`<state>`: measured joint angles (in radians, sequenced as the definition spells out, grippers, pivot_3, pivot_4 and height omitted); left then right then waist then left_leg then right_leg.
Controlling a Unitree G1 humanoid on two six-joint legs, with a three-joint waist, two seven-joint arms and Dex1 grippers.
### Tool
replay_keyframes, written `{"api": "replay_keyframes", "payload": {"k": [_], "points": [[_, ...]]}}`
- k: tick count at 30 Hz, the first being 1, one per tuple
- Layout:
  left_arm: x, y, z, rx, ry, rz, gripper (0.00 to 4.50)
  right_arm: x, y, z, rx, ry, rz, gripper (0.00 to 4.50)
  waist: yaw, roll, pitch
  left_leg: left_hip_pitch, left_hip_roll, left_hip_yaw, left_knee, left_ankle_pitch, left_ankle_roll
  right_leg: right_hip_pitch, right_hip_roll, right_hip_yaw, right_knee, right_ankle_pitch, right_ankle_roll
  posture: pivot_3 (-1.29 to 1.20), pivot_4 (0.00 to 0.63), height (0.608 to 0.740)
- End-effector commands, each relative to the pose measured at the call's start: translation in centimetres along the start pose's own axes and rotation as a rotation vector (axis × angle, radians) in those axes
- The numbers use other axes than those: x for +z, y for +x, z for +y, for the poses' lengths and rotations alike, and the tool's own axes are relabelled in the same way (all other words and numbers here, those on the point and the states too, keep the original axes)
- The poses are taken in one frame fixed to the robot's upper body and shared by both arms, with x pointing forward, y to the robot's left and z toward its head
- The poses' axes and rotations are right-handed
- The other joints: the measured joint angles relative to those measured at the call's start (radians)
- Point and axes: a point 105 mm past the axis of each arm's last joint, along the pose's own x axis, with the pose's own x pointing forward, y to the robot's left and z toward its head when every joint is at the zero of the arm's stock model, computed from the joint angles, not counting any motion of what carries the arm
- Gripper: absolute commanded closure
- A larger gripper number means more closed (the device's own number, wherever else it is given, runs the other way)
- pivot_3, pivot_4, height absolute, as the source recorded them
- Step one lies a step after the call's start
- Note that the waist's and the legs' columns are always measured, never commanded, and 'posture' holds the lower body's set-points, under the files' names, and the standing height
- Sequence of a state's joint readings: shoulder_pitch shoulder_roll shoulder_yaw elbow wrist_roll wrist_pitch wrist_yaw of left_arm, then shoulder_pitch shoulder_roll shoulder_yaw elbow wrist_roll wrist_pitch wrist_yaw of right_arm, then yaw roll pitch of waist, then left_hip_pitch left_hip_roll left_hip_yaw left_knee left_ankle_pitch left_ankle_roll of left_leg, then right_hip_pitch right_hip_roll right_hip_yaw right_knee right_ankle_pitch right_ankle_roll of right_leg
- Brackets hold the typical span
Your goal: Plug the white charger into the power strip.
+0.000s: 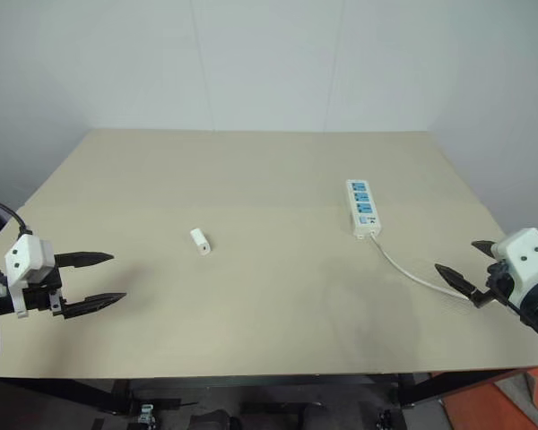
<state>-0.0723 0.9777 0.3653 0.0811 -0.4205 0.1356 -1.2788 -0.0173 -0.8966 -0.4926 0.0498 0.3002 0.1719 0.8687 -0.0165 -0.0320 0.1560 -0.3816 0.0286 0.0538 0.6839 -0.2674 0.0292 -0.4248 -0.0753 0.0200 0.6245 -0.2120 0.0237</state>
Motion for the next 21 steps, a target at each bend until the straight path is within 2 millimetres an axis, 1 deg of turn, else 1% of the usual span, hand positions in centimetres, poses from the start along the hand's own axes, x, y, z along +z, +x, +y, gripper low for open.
{"api": "replay_keyframes", "payload": {"k": [1, 13, 15, 18, 21], "points": [[0.6, -0.1, 0.3, 0.002, 0.039, -0.005, 0.02, 1.9, -0.8, -1.1, -0.032, -0.044, -0.052, 0.0, 0.001, 0.0, 0.0, 0.0, 0.0, 0.0, 0.0, 0.0, 0.0, 0.0, 0.0, 0.0, 0.0, 0.0, 0.0, 0.0, 0.15, 0.74], [0.5, -0.1, 0.2, 0.002, 0.038, 0.003, 0.02, 1.8, -0.7, -0.8, -0.01, -0.044, -0.049, 0.0, 0.003, 0.0, 0.0, 0.0, 0.0, 0.001, 0.0, 0.0, 0.0, 0.0, 0.0, 0.0, 0.0, 0.0, 0.0, 0.0, 0.15, 0.74], [0.5, 0.0, 0.2, 0.001, 0.041, 0.009, 0.02, 1.8, -0.4, -0.7, -0.009, -0.025, -0.051, 0.0, 0.003, 0.0, 0.0, 0.0, 0.0, 0.001, 0.0, 0.0, 0.0, 0.0, 0.0, 0.0, 0.0, 0.0, 0.0, 0.0, 0.15, 0.74], [0.7, 0.4, 0.2, -0.016, 0.05, 0.011, 0.02, 1.4, 1.4, -0.3, -0.005, 0.062, -0.059, 0.0, 0.0, 0.0, 0.0, 0.001, 0.0, 0.001, 0.0, 0.0, 0.0, 0.0, 0.0, 0.001, 0.0, 0.0, 0.0, 0.0, 0.15, 0.74], [1.1, 0.9, 0.3, -0.04, 0.06, 0.018, 0.02, 0.5, 4.2, 0.5, 0.003, 0.103, -0.039, 0.0, -0.002, -0.001, 0.0, 0.003, 0.001, 0.002, 0.0, 0.0, 0.0, 0.001, 0.0, 0.001, 0.0, 0.0, 0.0, 0.0, 0.15, 0.74]]}}
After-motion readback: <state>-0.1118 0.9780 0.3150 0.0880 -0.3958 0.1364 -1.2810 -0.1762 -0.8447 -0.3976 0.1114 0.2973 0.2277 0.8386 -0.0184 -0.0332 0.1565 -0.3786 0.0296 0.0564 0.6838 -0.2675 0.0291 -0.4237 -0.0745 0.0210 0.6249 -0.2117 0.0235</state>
